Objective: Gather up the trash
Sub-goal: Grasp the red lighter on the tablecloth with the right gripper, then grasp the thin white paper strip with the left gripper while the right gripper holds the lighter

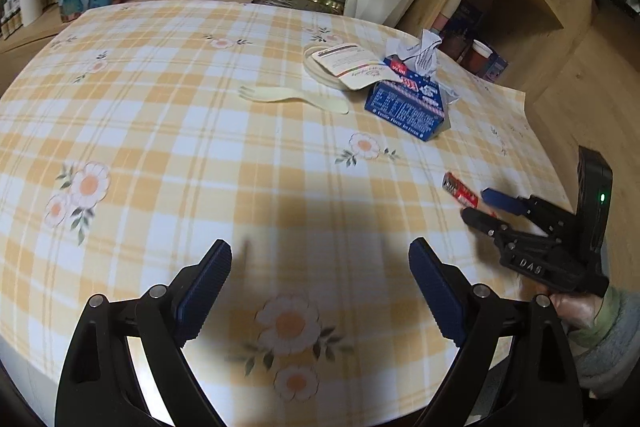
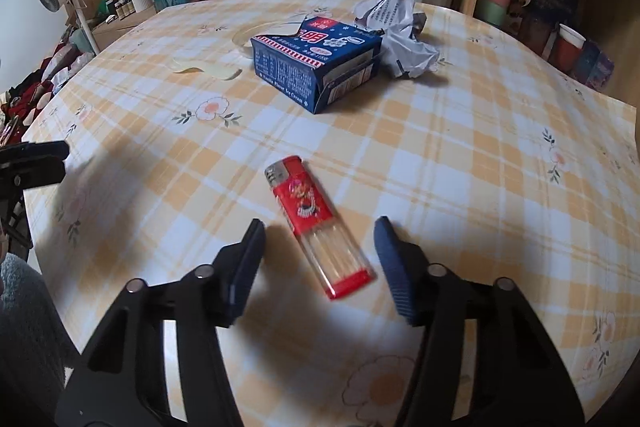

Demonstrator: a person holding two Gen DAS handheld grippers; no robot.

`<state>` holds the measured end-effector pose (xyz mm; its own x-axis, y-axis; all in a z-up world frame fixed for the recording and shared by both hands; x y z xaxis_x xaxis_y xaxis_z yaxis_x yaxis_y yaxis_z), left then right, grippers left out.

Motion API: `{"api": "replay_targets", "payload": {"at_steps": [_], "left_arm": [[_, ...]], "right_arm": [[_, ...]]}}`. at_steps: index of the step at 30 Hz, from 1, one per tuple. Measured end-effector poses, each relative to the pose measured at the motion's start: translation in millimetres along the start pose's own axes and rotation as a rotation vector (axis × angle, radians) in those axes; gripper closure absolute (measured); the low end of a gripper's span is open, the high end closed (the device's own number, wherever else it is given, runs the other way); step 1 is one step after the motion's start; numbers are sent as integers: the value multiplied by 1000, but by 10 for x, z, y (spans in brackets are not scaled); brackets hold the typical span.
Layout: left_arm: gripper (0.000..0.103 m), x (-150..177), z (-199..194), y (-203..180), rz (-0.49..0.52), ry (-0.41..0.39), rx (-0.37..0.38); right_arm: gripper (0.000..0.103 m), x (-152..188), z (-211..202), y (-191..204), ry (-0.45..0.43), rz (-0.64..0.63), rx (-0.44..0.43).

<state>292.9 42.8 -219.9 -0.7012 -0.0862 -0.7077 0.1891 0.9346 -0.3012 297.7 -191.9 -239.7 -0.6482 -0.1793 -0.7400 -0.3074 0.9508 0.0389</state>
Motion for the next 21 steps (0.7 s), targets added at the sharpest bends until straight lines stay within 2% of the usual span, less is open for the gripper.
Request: {"api": "replay_targets", "payload": {"at_steps": [1, 3, 7, 9, 11, 13, 15, 19, 21], "left_arm": [[15, -49, 57, -3, -13, 7, 15], [15, -141, 171, -14, -51, 23, 48], [15, -369, 393, -20, -141, 30, 104], [15, -504, 510, 3, -141, 25, 95], [15, -618, 613, 10, -73, 20, 75], [15, -712, 785, 5, 74, 54, 32], [15, -748, 943, -1, 203, 97, 50], [15, -793, 1187, -40, 429, 121, 77], [23, -803, 1289, -69, 516, 137, 88]], "right_arm": [[64, -3, -2, -1, -5, 2, -3], [72, -8, -3, -14, -14, 7, -8], [75, -22, -11, -35, -22, 32, -18], [76, -27, -30, -64, -38, 51, -16], [76, -33, -49, -91, -47, 70, -20], [76, -35, -66, -119, -50, 89, -34], [76, -30, -91, -127, -53, 93, -39], [76, -2, -98, -159, -50, 107, -35], [76, 14, -97, -191, -46, 139, -38]]}}
Point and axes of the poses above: each gripper's, at about its wrist camera, not at the fingertips, and z roughly the way its jaws point, y to its left, x to its underside, the point moved 4 cm from there along z, roughly the way its jaws point, and after that the axes turned 13 degrees about -y, right-handed, at the moved point
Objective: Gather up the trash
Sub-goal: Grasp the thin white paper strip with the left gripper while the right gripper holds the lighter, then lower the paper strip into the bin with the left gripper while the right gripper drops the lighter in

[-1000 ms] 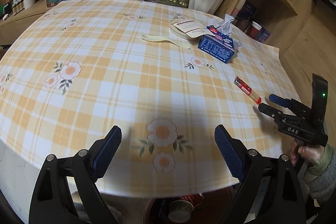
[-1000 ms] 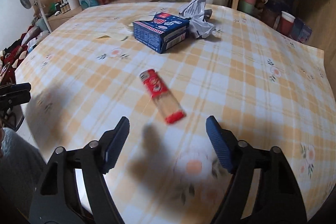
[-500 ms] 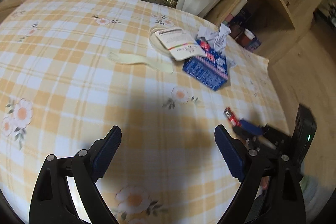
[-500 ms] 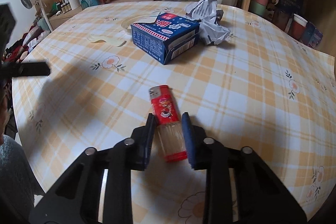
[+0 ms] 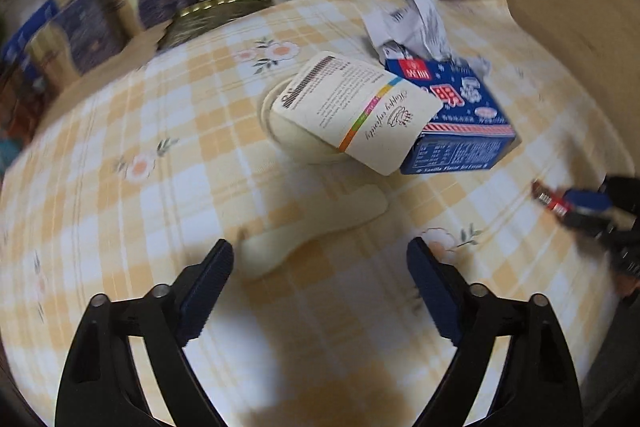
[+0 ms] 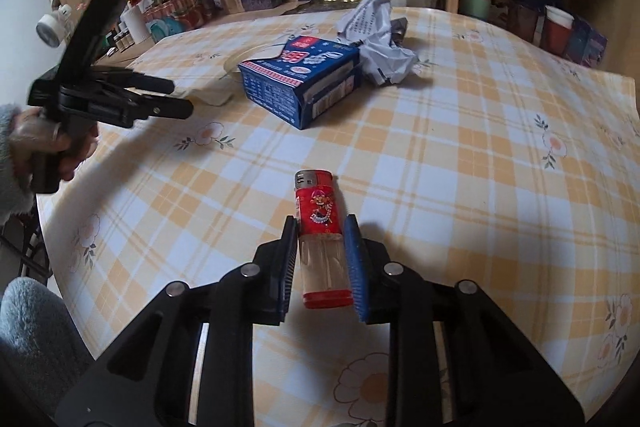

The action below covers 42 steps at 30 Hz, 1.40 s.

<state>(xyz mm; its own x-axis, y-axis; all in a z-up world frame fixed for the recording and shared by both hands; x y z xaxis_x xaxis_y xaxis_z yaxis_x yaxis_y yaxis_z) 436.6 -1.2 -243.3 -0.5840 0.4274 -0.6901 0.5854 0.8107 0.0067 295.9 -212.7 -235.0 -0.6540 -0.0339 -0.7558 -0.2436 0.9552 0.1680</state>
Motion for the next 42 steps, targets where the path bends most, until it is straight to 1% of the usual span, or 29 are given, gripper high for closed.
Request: {"api": "replay_targets", "payload": {"at_steps": [2, 3, 4, 5, 6, 10, 11, 12, 14, 16, 17, 18, 19, 20, 22, 26, 29, 37, 42], "left_arm": [[28, -4, 91, -24, 76, 29, 11], [33, -29, 94, -12, 94, 17, 26], [34, -43, 108, 10, 96, 23, 41], [41, -48, 118, 38, 82, 34, 69], [44, -49, 115, 59, 73, 39, 80], [50, -18, 89, 83, 81, 37, 90], [57, -16, 79, 76, 78, 35, 86], [69, -8, 58, 97, 68, 32, 79], [85, -1, 37, 95, 61, 33, 68], [87, 36, -19, 69, 59, 33, 60], [88, 51, -42, 56, 45, 31, 69], [89, 74, -83, 46, 4, 25, 94], [91, 97, -116, 40, -32, 20, 100], [101, 125, -155, 33, -69, 16, 94], [101, 178, -256, -16, -139, -5, 110], [101, 308, -484, -250, -181, -25, 119], [101, 370, -664, -418, -224, -38, 145], [101, 558, -1271, -964, -265, -85, 160], [101, 715, -1565, -1238, -239, -104, 157]], "right_arm": [[76, 7, -11, -20, 1, 18, -4], [76, 8, -20, -18, 0, 16, -3], [76, 11, -28, -13, 0, 13, -4], [76, 10, -33, -10, 0, 10, -6], [76, 11, -38, -8, 0, 7, -7], [76, 44, -39, 0, 4, 8, -9], [76, 53, -39, 1, 5, 9, -9], [77, 66, -45, 8, 7, 11, -10], [77, 85, -66, 17, 7, 12, -12], [77, 94, -91, 36, 8, 9, -13], [77, 101, -116, 47, 7, 7, -14], [77, 100, -133, 51, 5, 8, -16], [77, 103, -156, 61, 4, 8, -18], [77, 108, -191, 73, 2, 7, -21], [77, 119, -240, 88, 0, 4, -22], [77, 146, -343, 99, -1, 7, -23], [77, 148, -463, 124, -14, 20, -27], [77, 174, -822, 260, -50, 40, -44], [77, 245, -1046, 363, -62, 25, -52]]}}
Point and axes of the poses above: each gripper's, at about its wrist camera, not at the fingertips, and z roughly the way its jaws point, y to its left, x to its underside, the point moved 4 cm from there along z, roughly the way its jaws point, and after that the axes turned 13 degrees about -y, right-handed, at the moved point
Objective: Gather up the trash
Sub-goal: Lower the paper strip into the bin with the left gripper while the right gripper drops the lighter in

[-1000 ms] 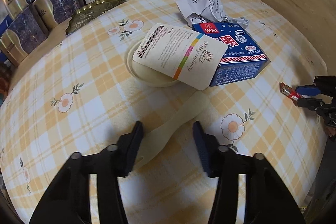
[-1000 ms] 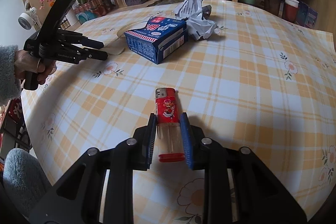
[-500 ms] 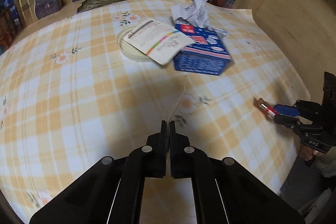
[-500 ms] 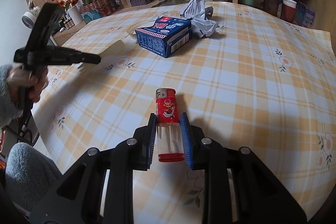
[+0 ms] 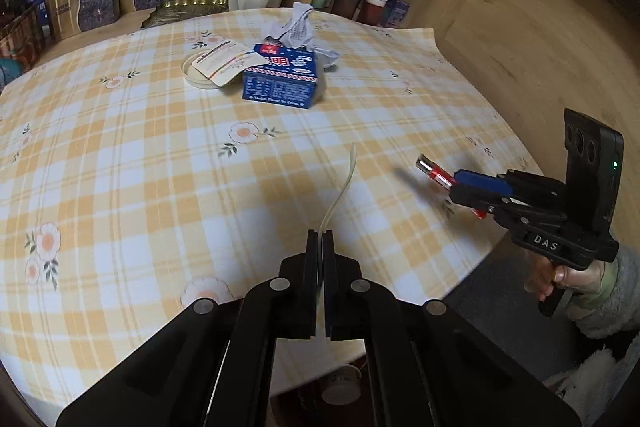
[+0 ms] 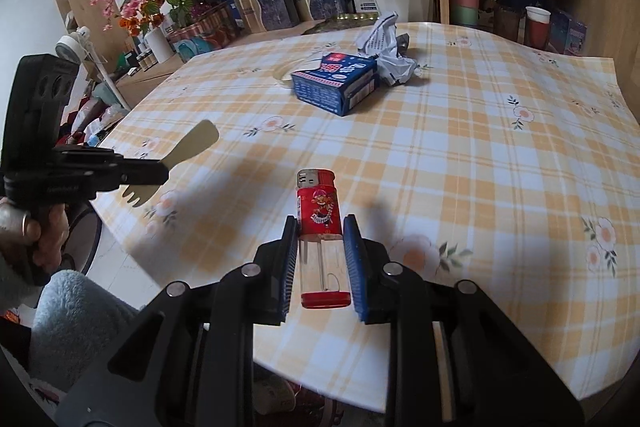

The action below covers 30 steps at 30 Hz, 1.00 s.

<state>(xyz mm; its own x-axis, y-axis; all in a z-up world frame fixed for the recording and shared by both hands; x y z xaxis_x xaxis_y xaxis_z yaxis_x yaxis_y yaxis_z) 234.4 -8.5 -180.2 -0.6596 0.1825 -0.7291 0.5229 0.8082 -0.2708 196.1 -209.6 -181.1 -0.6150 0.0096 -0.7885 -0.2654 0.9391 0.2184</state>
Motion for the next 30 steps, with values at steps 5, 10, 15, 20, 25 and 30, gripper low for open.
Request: {"api": "replay_targets", "payload": {"at_steps": [5, 10, 15, 20, 25, 30], "left_arm": [[101, 184, -249, -200, 14, -11, 4], [101, 540, -428, -463, 61, 12, 16], [101, 962, -468, -598, 71, 52, 21], [100, 1320, -418, -691, 76, 95, 23], [100, 1618, -298, -668, 35, 151, 25], [100, 1731, -243, -674, 27, 168, 18]], "right_arm": [[77, 95, -258, 154, -17, -46, 2], [77, 214, -442, 254, -31, -54, -10], [77, 367, -570, 348, -31, -67, -16], [77, 523, -676, 400, -23, -68, -17], [77, 620, -770, 456, -21, -76, -12], [77, 715, -803, 492, -9, -83, -8]]}}
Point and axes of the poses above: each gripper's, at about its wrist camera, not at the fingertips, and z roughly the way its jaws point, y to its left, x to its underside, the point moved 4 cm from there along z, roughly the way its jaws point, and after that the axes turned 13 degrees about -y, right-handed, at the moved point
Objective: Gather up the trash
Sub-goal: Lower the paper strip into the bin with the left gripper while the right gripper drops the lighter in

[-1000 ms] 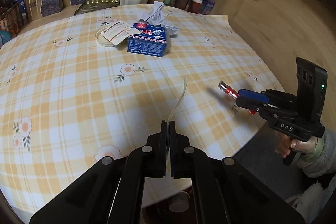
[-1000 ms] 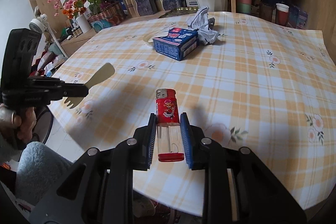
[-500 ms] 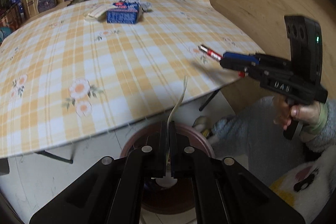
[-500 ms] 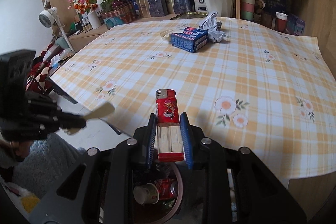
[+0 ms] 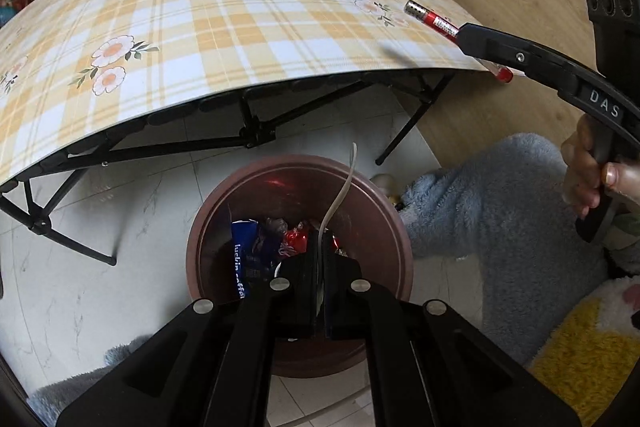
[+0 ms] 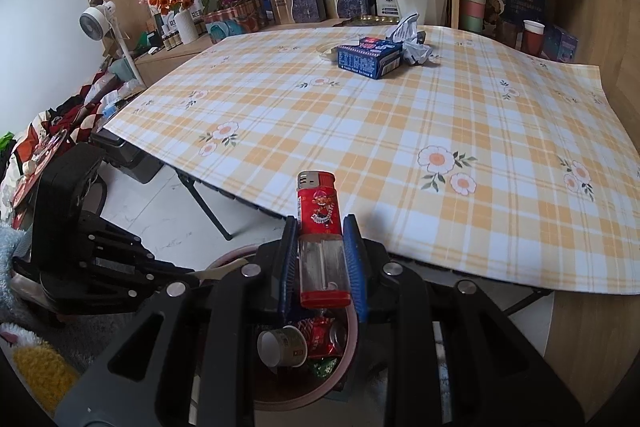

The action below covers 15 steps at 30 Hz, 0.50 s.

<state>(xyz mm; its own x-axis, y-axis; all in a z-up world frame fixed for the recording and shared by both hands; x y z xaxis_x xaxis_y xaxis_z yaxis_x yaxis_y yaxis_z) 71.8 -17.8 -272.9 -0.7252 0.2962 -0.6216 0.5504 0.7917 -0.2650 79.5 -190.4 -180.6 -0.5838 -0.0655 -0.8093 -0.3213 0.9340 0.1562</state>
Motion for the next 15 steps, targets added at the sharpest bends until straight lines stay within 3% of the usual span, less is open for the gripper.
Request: {"api": "replay_targets", "payload": {"at_steps": [4, 5, 6, 8, 11, 15], "left_arm": [[98, -7, -17, 29, -12, -29, -13], [90, -17, -39, 36, -18, -41, -11], [69, -35, -69, 54, -24, -58, -18], [45, -79, -141, 77, -27, -105, -48], [39, -159, -287, 120, -31, -188, -90], [19, -206, -462, 209, -53, -294, -218]], "right_arm": [[77, 87, 0, 37, 17, 0, -3], [77, 100, 1, 51, 20, -2, -4], [77, 115, -1, 68, 24, -6, -6], [77, 139, 3, 101, 32, -14, -9], [77, 166, 22, 126, 42, -20, -8], [77, 224, 69, 141, 65, -18, 0]]}}
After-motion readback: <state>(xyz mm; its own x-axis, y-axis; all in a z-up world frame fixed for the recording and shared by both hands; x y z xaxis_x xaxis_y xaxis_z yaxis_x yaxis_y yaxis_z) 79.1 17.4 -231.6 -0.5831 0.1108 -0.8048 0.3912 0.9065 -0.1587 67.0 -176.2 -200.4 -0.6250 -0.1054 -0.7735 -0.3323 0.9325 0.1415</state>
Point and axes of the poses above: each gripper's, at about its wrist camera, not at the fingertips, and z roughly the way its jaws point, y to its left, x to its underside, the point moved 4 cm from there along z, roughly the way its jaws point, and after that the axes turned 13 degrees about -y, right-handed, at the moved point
